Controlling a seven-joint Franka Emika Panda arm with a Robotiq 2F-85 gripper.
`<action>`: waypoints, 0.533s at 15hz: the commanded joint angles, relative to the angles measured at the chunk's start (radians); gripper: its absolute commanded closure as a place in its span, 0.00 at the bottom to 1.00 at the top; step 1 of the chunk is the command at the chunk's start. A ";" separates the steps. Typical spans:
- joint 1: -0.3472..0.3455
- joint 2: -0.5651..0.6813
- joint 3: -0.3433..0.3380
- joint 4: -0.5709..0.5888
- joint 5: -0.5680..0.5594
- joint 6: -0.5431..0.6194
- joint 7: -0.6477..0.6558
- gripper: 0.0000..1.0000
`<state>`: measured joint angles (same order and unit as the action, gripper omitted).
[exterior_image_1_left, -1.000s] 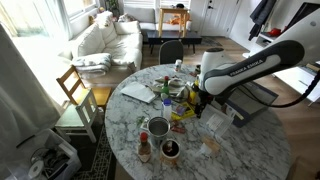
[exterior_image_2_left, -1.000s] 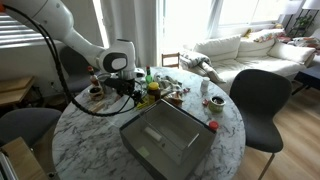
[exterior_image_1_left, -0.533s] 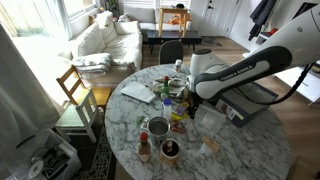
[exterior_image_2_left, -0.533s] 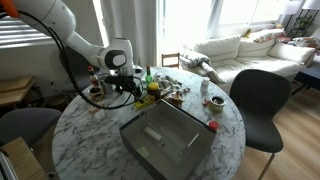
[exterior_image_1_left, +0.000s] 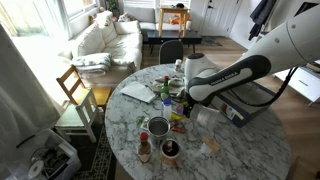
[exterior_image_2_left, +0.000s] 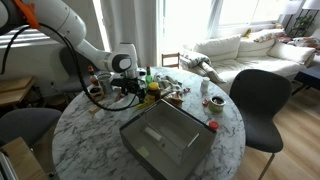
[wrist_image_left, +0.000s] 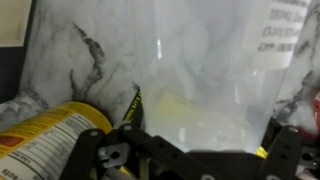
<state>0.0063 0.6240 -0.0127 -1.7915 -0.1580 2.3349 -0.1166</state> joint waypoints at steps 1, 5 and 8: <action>0.001 0.055 -0.002 0.073 0.016 0.033 0.037 0.00; 0.003 0.091 -0.006 0.127 0.013 0.077 0.058 0.00; 0.006 0.116 -0.006 0.150 0.012 0.077 0.062 0.00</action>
<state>0.0063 0.6928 -0.0124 -1.6832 -0.1549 2.3938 -0.0689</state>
